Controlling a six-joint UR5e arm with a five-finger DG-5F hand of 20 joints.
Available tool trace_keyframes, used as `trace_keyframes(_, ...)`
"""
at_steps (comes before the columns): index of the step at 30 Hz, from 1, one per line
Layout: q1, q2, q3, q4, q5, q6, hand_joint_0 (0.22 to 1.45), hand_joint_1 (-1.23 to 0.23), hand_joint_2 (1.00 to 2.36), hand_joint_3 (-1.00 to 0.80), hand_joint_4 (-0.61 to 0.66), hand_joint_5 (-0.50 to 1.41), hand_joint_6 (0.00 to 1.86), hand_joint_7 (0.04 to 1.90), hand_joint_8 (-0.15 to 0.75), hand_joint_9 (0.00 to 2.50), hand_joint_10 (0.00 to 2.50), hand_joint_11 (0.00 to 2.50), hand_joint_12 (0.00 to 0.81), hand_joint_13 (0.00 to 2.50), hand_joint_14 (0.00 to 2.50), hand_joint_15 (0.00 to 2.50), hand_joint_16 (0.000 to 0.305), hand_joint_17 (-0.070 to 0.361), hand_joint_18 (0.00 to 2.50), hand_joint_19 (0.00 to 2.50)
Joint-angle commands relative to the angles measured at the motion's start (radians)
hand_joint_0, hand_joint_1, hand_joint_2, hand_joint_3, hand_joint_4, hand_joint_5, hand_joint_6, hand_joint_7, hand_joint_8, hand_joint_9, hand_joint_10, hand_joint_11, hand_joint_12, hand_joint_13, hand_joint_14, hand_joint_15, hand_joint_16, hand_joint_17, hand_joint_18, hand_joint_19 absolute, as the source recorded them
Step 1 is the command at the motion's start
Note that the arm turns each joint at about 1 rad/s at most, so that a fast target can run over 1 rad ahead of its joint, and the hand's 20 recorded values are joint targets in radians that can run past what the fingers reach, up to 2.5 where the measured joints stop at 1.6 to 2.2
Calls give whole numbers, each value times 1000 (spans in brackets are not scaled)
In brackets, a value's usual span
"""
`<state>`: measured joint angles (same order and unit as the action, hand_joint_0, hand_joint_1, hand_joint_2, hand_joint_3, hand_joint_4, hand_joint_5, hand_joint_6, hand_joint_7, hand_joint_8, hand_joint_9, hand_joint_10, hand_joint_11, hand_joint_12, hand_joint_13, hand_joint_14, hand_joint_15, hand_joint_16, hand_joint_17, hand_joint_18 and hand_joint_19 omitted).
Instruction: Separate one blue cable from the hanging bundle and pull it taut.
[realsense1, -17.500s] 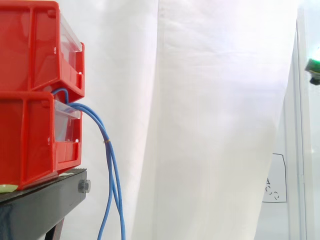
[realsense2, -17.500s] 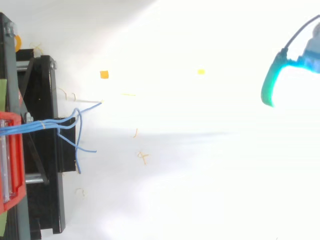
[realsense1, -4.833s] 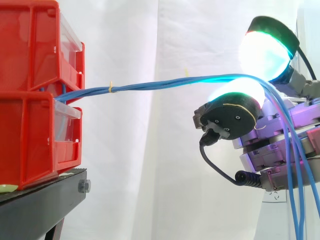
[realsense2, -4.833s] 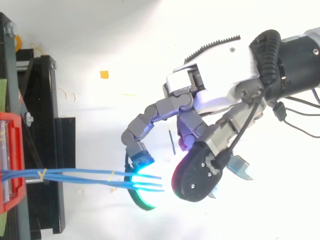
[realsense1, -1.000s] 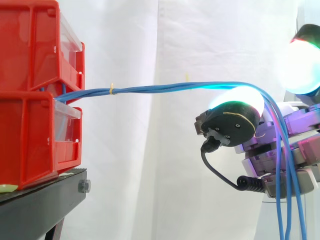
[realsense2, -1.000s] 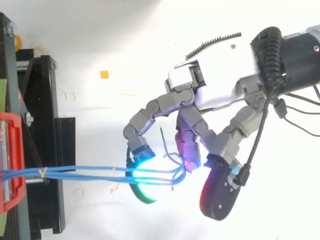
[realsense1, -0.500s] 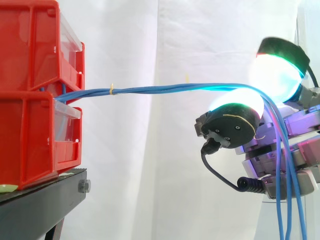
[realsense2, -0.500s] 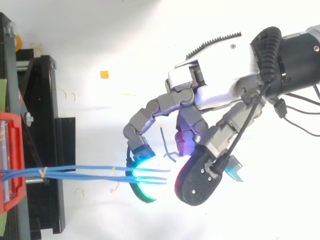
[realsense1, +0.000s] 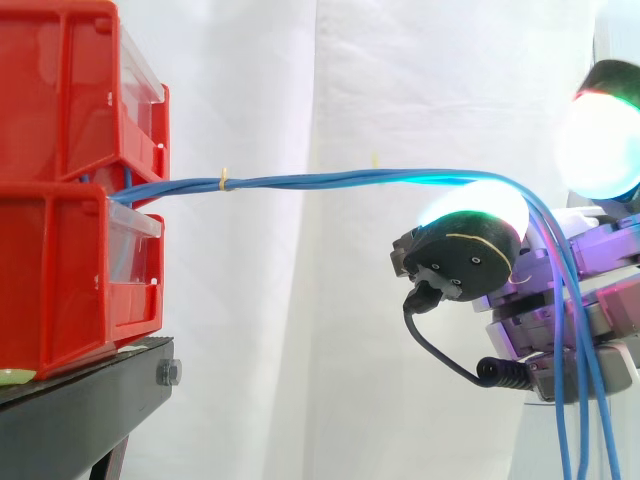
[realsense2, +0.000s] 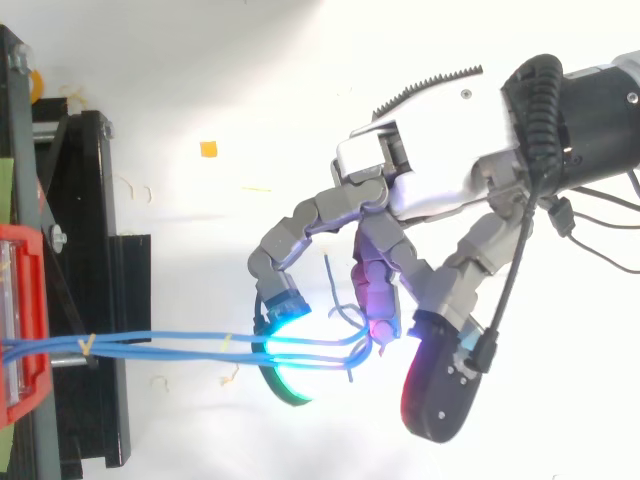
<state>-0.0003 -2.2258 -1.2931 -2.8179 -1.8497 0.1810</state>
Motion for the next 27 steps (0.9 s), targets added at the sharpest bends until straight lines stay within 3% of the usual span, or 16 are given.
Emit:
trace_keyframes(1, -1, 0, 0, -5, 0, 0, 530, -1052, 1000, -500, 52, 141, 505, 1205, 73, 1887, 7, 155, 256, 1339, 16, 399, 68, 152, 1127, 476)
trace_keyframes(3, -1, 0, 0, -6, 0, 0, 477, -971, 1000, -500, 58, 143, 505, 1216, 84, 1903, 5, 130, 258, 1359, 14, 380, 71, 160, 1161, 460)
trace_keyframes(4, -1, 0, 0, -8, 0, 0, 429, -798, 1000, -500, 55, 146, 505, 1222, 87, 1925, 4, 103, 273, 1387, 13, 359, 76, 172, 1212, 433)
trace_keyframes(6, -1, 2, 0, -8, 0, -1, 422, -621, 1000, -500, 66, 146, 505, 1229, 97, 1928, 4, 94, 275, 1398, 13, 358, 78, 177, 1227, 423)
trace_keyframes(8, -1, 0, 0, -9, 0, -6, 445, -543, 1000, -500, 70, 145, 505, 1239, 86, 1921, 4, 93, 271, 1390, 13, 369, 78, 175, 1202, 443)
trace_keyframes(22, -1, 2, 8, -46, 1, -101, 752, -716, 1000, -498, 45, 146, 504, 1225, 45, 1931, 8, 183, 241, 1355, 15, 408, 61, 136, 1084, 540)
trace_keyframes(27, -1, 2, 17, -94, 1, -135, 784, -783, 1013, -357, 21, 147, 505, 1219, 61, 1922, 9, 193, 253, 1345, 15, 415, 60, 135, 1062, 570)
